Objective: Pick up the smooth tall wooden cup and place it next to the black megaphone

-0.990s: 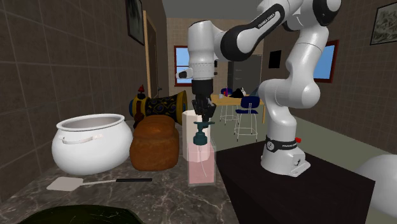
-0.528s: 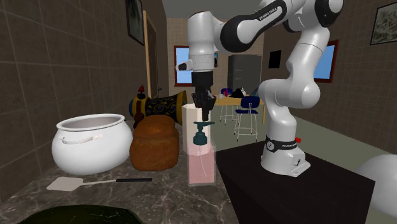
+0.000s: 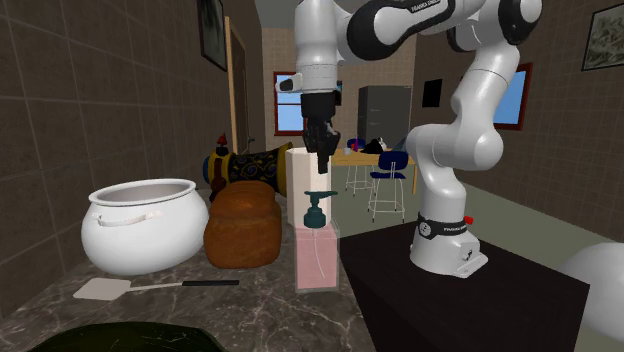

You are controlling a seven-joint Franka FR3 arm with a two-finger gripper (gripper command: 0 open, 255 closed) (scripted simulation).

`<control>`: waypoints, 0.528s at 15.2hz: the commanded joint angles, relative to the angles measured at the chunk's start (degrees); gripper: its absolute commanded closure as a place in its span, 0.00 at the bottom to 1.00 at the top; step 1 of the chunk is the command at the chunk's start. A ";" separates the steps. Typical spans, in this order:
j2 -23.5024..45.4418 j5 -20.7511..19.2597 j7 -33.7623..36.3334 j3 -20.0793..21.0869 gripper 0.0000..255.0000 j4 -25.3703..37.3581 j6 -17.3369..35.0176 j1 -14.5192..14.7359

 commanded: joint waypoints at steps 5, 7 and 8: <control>-1.10 0.18 -0.12 0.25 1.00 4.09 -5.17 0.05; -1.28 0.25 -0.15 0.33 1.00 5.51 -6.77 0.07; -1.34 0.28 -0.17 0.38 1.00 6.24 -7.56 0.09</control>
